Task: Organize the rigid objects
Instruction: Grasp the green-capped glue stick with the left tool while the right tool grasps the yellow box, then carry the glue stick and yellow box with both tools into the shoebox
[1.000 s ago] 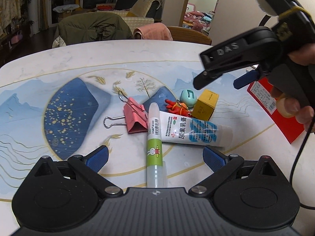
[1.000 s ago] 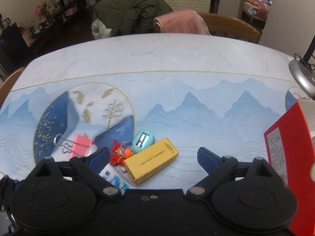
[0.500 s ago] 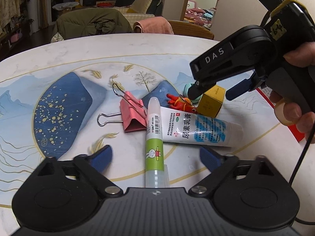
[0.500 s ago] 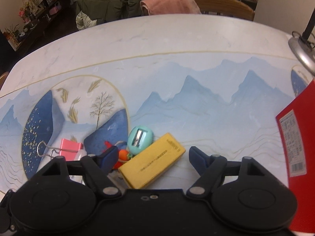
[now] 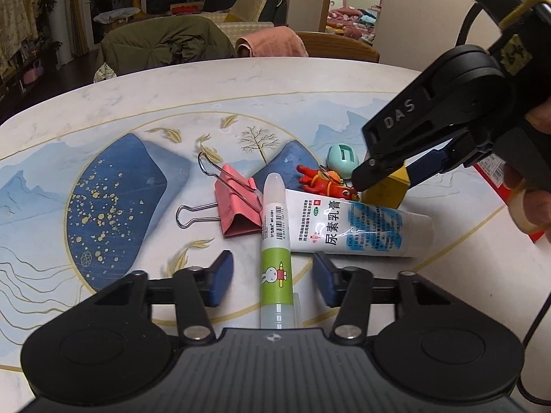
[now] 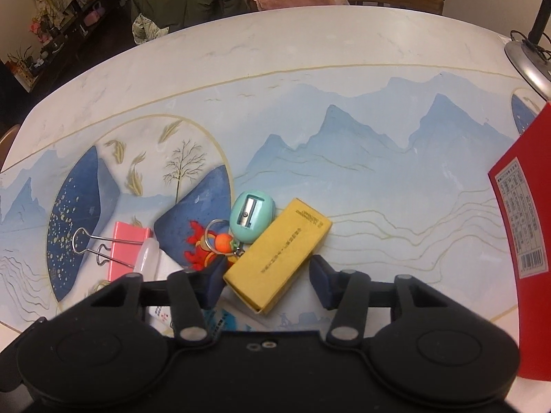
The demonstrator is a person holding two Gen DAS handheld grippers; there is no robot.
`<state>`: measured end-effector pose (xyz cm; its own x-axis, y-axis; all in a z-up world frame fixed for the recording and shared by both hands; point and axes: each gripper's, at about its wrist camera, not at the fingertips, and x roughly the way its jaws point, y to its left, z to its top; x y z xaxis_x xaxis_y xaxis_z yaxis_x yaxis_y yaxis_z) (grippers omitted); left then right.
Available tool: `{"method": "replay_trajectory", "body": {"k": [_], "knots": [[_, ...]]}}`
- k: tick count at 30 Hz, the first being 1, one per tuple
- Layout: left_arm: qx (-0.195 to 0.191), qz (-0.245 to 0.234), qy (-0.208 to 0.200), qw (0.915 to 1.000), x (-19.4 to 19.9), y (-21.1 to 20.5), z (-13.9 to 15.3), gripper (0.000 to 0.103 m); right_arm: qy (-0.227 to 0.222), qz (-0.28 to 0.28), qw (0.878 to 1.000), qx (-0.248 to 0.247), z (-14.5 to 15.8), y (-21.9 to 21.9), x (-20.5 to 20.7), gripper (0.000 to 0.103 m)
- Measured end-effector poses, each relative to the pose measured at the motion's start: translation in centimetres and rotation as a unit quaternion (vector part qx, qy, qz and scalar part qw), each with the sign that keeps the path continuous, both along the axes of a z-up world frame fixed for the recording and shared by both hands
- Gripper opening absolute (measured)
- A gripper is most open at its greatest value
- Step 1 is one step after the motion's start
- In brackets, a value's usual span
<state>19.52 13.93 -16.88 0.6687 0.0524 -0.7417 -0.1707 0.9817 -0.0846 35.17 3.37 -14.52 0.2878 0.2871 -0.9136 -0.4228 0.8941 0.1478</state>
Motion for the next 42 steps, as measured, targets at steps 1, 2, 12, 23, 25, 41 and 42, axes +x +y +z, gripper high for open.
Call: {"method": "replay_trajectory", "body": {"k": [1, 2, 12, 23, 25, 41, 42], "knots": [[0.001, 0.001, 0.001, 1.0000, 0.0, 0.0, 0.0, 0.038, 0.000, 0.000, 1.000, 0.004, 0.1, -0.2, 0.0, 0.045], [0.002, 0.002, 0.002, 1.0000, 0.0, 0.0, 0.1, 0.035, 0.001, -0.002, 1.000, 0.008, 0.2, -0.4, 0.0, 0.043], [-0.020, 0.007, 0.010, 0.9997, -0.1, 0.5, 0.3, 0.017, -0.020, 0.008, 1.000, 0.017, 1.5, -2.5, -0.7, 0.030], [-0.051, 0.027, 0.008, 0.9983, -1.7, 0.8, 2.1, 0.017, -0.028, 0.015, 0.999, 0.042, 3.4, -6.3, -3.0, 0.028], [-0.057, 0.030, 0.008, 0.9979, -2.1, 0.7, 2.6, 0.017, -0.034, 0.021, 0.998, 0.048, 4.2, -7.0, -3.5, 0.028], [-0.079, -0.009, -0.031, 0.9964, -1.9, -5.5, 9.3, 0.017, -0.084, 0.031, 0.990, 0.110, 10.8, -14.3, -6.2, 0.028], [-0.077, -0.015, -0.033, 0.9964, -1.7, -6.2, 9.7, 0.017, -0.085, 0.029, 0.989, 0.113, 11.0, -14.9, -6.1, 0.028]]}}
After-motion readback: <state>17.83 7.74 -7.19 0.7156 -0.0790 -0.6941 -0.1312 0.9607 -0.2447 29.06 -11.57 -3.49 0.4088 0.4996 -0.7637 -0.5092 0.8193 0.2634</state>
